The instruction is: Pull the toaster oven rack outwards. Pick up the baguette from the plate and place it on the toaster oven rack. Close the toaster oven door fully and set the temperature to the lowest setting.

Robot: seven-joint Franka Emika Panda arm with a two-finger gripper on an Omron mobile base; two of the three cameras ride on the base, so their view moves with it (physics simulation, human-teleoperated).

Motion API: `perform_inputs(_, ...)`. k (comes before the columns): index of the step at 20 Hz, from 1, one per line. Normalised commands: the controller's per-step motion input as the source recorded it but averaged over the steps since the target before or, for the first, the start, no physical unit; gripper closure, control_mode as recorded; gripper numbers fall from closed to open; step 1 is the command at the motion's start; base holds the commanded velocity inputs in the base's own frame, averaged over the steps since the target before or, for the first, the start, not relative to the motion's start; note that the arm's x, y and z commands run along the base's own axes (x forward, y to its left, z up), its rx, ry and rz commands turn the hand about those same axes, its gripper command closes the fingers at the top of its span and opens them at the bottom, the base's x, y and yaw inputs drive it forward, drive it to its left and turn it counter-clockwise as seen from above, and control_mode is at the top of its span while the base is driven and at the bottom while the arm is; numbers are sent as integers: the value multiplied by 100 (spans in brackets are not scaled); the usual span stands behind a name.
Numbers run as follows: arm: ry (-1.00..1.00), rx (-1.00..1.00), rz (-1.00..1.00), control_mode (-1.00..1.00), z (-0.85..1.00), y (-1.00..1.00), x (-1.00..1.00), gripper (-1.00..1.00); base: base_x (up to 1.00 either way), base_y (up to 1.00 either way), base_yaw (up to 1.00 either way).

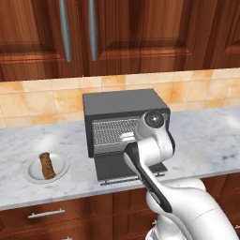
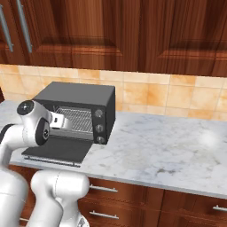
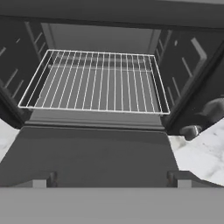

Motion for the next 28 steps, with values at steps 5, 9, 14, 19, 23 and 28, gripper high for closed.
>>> perform_inputs(5, 0, 0, 0, -100, -6, 10, 33, -100, 0, 0, 0)
perform_inputs(9, 0, -1, 0, -100, -9, 18, 33, -100, 0, 0, 0)
perform_inputs(14, 3, -7, 0, -100, -23, 27, 33, -100, 0, 0, 0)
perform_inputs(19, 3, -3, 0, -100, -10, 15, 31, -100, 0, 0, 0)
perform_inputs(23, 0, 0, 0, -100, -8, 1, 35, -100, 0, 0, 0)
perform_inputs(28, 0, 0, 0, -100, -29, 2, 28, -100, 0, 0, 0)
